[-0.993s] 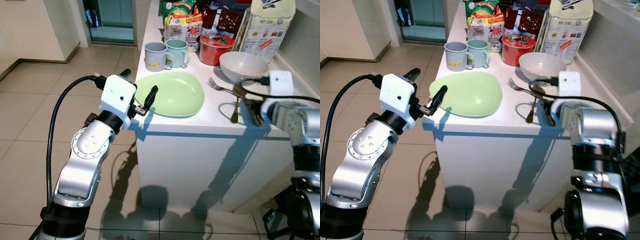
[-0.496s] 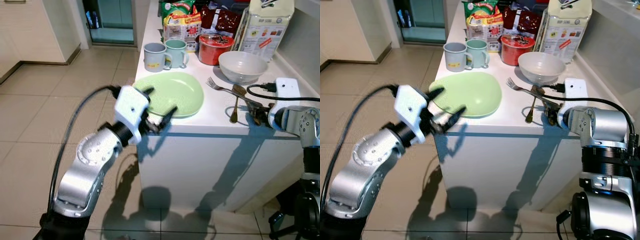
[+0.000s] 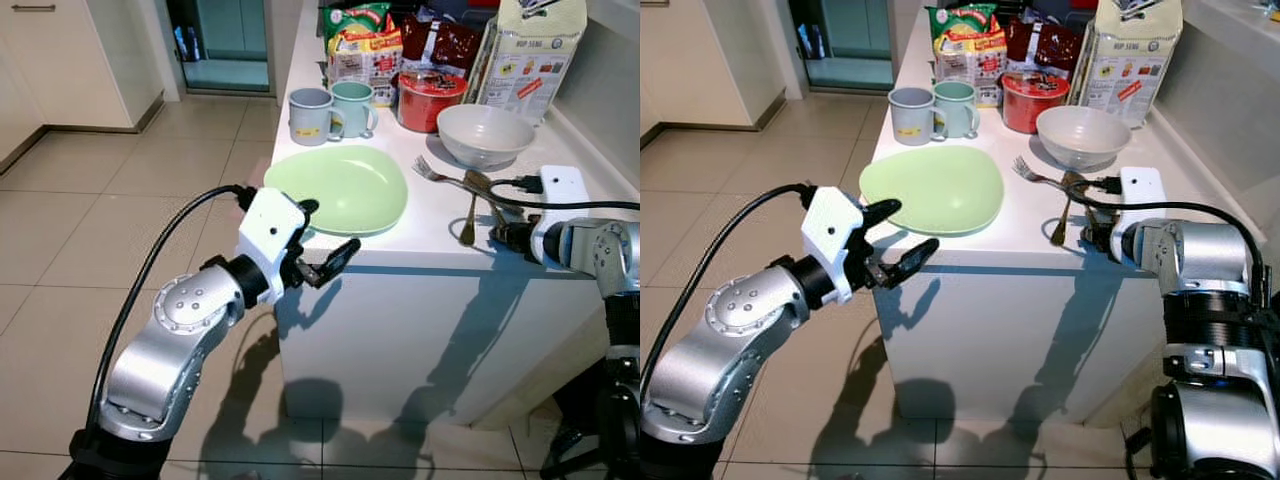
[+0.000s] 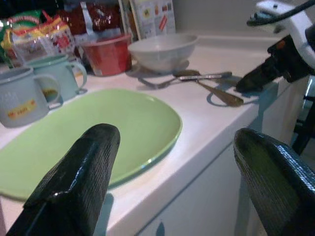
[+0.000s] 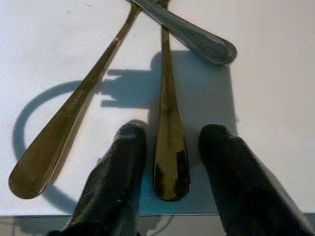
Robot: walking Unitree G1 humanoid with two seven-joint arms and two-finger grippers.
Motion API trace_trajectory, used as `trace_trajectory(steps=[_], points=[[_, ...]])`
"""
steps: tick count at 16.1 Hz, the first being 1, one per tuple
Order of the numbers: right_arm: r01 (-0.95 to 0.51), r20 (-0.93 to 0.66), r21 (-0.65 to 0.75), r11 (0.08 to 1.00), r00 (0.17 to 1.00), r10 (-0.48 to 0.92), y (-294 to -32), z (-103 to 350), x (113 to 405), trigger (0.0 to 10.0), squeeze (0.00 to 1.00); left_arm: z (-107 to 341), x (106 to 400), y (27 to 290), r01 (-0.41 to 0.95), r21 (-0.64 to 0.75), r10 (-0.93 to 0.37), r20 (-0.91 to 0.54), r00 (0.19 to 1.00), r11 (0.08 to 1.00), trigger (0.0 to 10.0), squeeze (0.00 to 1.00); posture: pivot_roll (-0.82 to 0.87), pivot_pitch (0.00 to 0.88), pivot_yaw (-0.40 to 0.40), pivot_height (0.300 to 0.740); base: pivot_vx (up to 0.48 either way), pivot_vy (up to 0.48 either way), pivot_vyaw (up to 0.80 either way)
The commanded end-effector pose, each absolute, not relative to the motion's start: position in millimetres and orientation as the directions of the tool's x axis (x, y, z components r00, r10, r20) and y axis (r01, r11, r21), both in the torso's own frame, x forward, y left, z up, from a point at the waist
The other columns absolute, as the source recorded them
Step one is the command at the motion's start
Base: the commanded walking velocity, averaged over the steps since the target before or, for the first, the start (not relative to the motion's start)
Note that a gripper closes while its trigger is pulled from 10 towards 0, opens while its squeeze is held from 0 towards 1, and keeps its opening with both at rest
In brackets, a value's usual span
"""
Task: Setting the table
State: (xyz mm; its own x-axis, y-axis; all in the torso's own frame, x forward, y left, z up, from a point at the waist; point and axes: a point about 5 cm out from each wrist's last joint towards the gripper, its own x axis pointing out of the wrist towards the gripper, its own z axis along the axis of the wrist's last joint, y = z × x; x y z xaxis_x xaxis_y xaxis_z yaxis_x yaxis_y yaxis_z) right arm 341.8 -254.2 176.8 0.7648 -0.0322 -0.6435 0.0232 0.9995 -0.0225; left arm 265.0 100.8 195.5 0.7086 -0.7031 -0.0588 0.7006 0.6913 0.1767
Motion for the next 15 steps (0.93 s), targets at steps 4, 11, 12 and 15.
trace_trajectory(steps=[4, 11, 12, 15], points=[[0.037, -0.696, -0.06, 0.998, 0.715, -0.068, -261.4, 163.1, 339.1, 0.0, 0.0, 195.9, 260.1, 97.6, 0.722, 0.176, -0.722, -0.076, 0.687, 0.669, 10.0, 0.0, 0.03, 0.0, -0.001, 0.74, 0.0, 0.0, 0.0], [0.041, -0.694, -0.057, 0.998, 0.716, -0.069, -265.1, 160.9, 341.3, 0.0, 0.0, 197.2, 260.6, 97.9, 0.72, 0.187, -0.72, -0.081, 0.69, 0.669, 10.0, 0.0, 0.03, 0.0, 0.002, 0.74, 0.0, 0.0, 0.0], [0.044, -0.694, -0.057, 0.997, 0.716, -0.071, -265.3, 161.1, 341.5, 0.0, 0.0, 197.3, 260.6, 97.9, 0.72, 0.187, -0.72, -0.081, 0.689, 0.668, 10.0, 0.0, 0.03, 0.0, 0.002, 0.74, 0.0, 0.0, 0.0], [0.057, -0.687, -0.06, 0.997, 0.722, -0.083, -267.6, 162.5, 342.4, 0.0, 0.0, 197.8, 260.8, 97.8, 0.719, 0.189, -0.719, -0.078, 0.69, 0.669, 10.0, 0.0, 0.03, 0.0, 0.002, 0.74, 0.0, 0.0, 0.0]])
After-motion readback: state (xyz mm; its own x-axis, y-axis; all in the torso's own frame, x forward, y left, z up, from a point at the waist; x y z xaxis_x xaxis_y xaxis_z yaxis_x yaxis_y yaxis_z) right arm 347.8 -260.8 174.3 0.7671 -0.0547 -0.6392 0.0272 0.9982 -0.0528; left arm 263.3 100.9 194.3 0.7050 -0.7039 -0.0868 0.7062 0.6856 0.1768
